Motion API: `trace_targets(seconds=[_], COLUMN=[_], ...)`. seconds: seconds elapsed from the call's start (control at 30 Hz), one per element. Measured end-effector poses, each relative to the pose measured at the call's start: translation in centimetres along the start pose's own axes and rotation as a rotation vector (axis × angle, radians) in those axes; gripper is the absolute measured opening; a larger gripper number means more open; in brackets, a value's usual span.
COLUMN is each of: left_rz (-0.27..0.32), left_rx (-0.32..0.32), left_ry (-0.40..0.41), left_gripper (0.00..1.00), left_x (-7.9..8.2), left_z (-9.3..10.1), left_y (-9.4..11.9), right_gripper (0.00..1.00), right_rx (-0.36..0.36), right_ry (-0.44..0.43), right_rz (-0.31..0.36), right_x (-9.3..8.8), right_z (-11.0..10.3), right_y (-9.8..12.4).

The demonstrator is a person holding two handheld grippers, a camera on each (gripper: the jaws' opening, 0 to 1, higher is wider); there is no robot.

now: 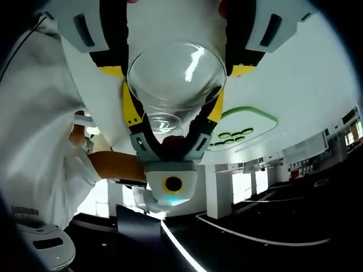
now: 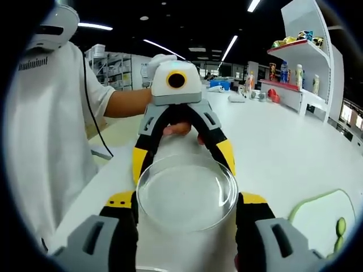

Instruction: Open the petri dish lid, add cucumber slices into the petri dish, and close the lid

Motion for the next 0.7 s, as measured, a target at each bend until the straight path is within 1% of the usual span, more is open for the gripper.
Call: trace_targets(seconds=[0.17, 0.33, 0.4, 0.53, 0.63, 0.7], left_rz=[0.038, 0.067, 0.101, 0.125, 0.139, 0.153], left_rx=[0.007, 0.016, 0.004, 0.021, 0.035, 0.055], left_ry=[0.01, 0.009, 0.02, 0.028, 0.024, 0.018], left_gripper=[0.7, 0.72, 0.72, 0.72, 0.72, 0.72], left_x=[0.6, 1.2, 1.5, 1.9, 2.5, 3.0], left_z=[-0.1, -0.1, 0.1, -0.2, -0.2, -0.3], left_y=[0.2, 0.6, 0.9, 1.3, 1.5, 1.8], right_gripper=[0.72, 0.72, 0.73, 0.72, 0.72, 0.72], right_rx=[-0.007, -0.036, -0.051, -0.101, -0.146, -0.187], right_ry=[-0.01, -0.021, -0.027, -0.043, -0.046, -0.052], right_rz=[0.005, 0.043, 0.055, 0.1, 0.115, 0.138], right_x=[0.2, 0.8, 1.0, 1.7, 1.9, 2.3], right_z=[0.0, 0.3, 0.5, 1.2, 1.8, 2.2], right_y=[0.3, 0.6, 0.8, 1.7, 2.5, 3.3])
Point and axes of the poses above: the point that each gripper's makers call its tool centre point, and the gripper's own axes: y roughly backward along the fingers, z roughly to its right, x roughly out of its top, the point moved 2 cm from there along y, roughly backward along the fingers, and after that the axes turned 3 degrees about z, right-handed, at the moved point
